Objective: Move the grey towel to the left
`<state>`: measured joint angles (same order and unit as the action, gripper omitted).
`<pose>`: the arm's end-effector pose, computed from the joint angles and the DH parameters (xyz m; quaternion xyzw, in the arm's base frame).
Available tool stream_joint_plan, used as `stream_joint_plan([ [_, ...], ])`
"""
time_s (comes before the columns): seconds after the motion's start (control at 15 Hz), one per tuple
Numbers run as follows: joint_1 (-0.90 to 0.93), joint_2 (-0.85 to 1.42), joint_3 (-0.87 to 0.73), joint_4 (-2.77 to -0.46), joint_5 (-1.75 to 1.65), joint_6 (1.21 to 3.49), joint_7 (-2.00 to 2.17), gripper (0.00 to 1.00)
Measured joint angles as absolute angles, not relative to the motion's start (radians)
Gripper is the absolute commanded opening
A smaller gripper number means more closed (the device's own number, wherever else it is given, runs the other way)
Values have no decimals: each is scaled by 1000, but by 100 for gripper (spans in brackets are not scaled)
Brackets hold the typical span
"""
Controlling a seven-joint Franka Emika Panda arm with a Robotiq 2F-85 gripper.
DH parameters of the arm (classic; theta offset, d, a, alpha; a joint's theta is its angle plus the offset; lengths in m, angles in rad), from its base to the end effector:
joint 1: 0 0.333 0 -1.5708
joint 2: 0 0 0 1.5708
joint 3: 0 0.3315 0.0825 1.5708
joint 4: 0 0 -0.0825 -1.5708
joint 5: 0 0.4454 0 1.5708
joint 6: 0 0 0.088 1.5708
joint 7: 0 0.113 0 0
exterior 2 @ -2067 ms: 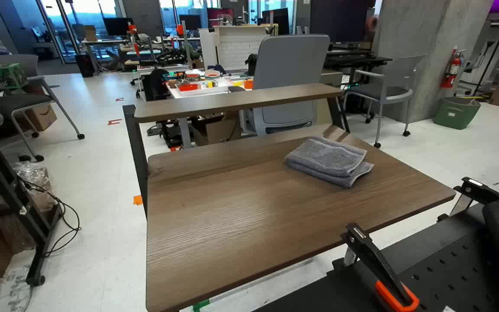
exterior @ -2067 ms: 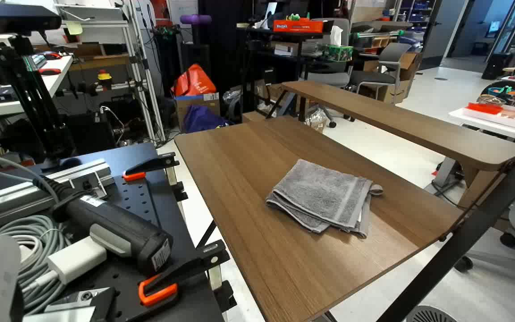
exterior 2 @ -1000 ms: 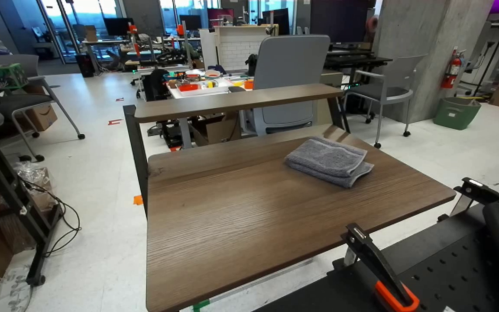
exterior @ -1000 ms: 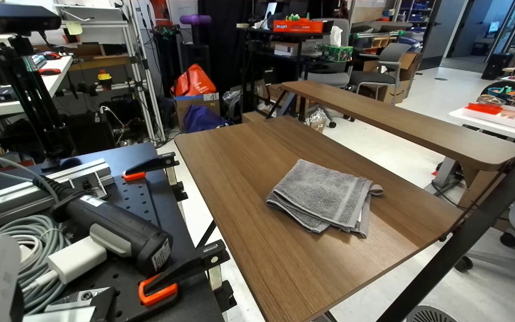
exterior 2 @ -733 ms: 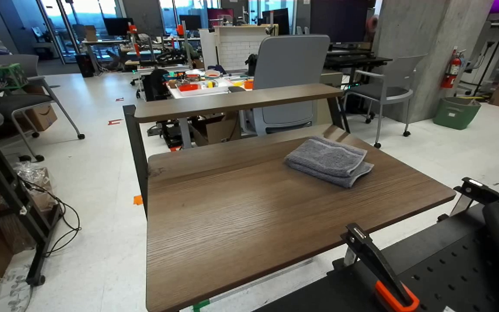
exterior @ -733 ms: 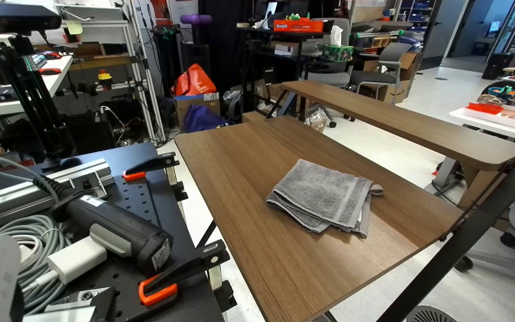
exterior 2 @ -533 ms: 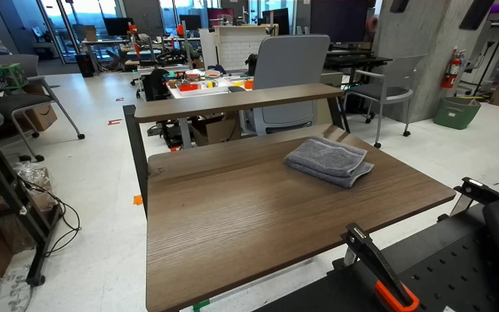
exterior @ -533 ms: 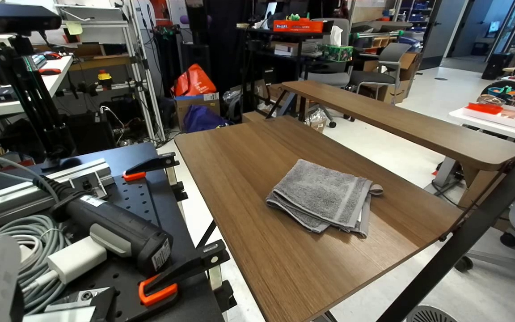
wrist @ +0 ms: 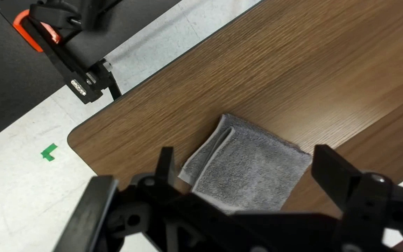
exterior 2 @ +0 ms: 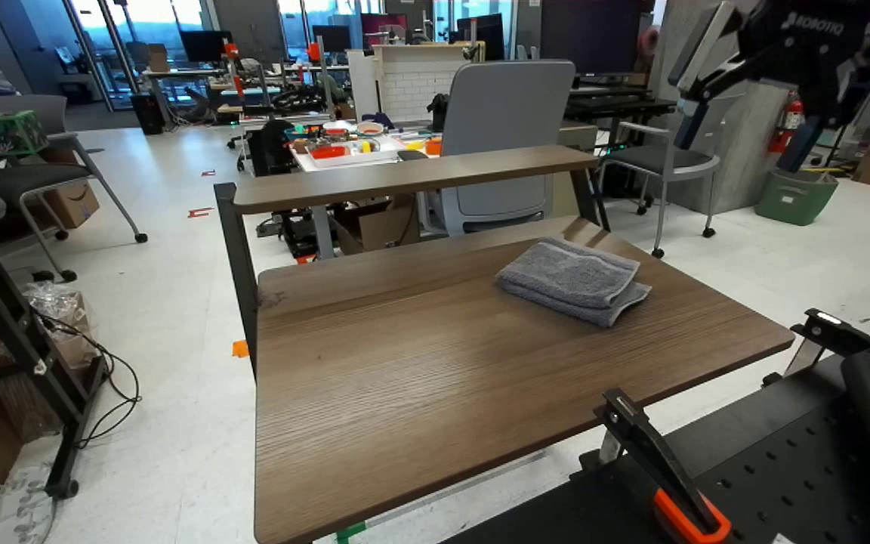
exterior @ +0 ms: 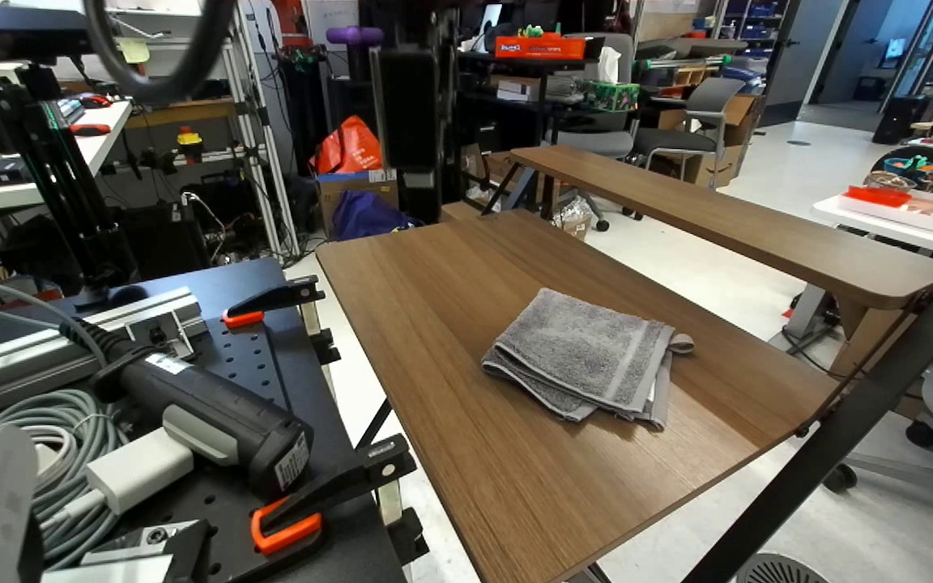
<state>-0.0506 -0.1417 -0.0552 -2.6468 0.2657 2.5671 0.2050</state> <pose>0.4576 -0.0510 0.2560 -0.9617 0.2607 -0.0262 0.0806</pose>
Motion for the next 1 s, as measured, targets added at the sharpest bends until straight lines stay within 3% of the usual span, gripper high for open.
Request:
stream_joint_plan([
  [1.0,-94,387,-84,-2267,344,2634,215,100],
])
